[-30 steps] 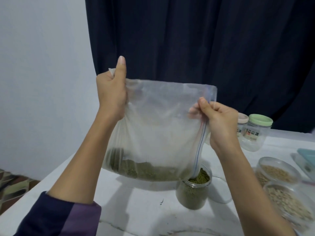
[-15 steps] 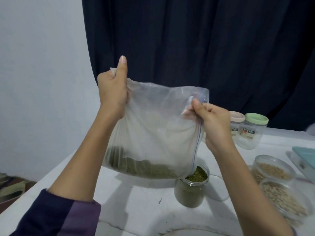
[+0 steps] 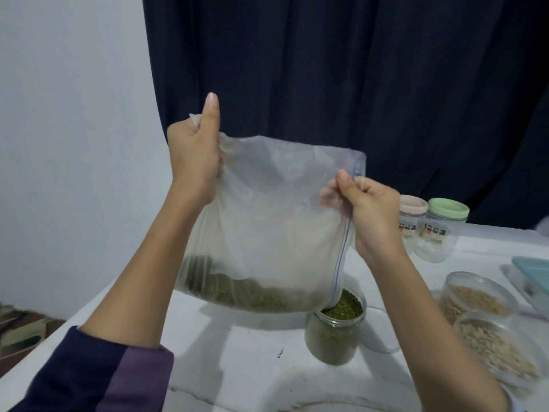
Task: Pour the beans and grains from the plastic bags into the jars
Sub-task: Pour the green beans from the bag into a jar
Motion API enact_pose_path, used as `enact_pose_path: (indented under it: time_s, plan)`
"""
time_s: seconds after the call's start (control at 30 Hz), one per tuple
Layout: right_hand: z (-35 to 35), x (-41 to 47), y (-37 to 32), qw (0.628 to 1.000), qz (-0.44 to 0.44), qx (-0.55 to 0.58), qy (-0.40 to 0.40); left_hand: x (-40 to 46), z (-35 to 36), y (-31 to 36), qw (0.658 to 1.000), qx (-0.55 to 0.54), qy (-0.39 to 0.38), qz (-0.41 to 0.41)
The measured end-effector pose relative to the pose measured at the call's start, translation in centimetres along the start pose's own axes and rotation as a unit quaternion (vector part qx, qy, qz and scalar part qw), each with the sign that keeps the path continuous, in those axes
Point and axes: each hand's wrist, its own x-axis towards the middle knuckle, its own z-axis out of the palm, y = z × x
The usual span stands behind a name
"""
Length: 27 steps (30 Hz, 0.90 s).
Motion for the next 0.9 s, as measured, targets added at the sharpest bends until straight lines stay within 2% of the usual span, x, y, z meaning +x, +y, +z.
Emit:
enact_pose_path:
  time_s: [0.07, 0.2, 0.3, 0.43, 0.53, 0.67, 0.77, 0.9]
  plan:
    - [-0.3, 0.3, -0.2, 1.0, -0.006, 0.016, 0.015, 0.0, 0.0, 0.0, 1.0, 0.01, 0.008, -0.003]
    - [-0.1, 0.1, -0.2, 1.0, 0.005, 0.018, -0.017, 0.1, -0.1, -0.1, 1.0, 0.001, 0.009, -0.005]
    - [-0.1, 0.4, -0.2, 1.0, -0.008, 0.014, 0.014, 0.2, -0.2, 0.0, 1.0, -0.001, 0.015, -0.01]
    - [0.6, -0.1, 0.0, 1.0, -0.006, -0.009, -0.006, 0.3, -0.4, -0.3, 1.0, -0.014, 0.013, -0.002]
    - [0.3, 0.1, -0.2, 1.0, -0.011, 0.011, 0.012, 0.3, -0.6, -0.4, 1.0, 0.0, 0.021, -0.005]
    - [0.7, -0.3, -0.1, 1.0, -0.008, -0.014, -0.018, 0.4, -0.8, -0.5, 0.999, -0.023, 0.024, -0.006]
    - [0.3, 0.3, -0.5, 1.0, -0.02, -0.01, 0.011, 0.5, -0.8, -0.4, 1.0, -0.014, 0.024, 0.0]
    - [0.9, 0.0, -0.1, 0.999, -0.019, -0.038, -0.03, 0.5, -0.7, -0.3, 0.999, -0.032, 0.006, -0.002]
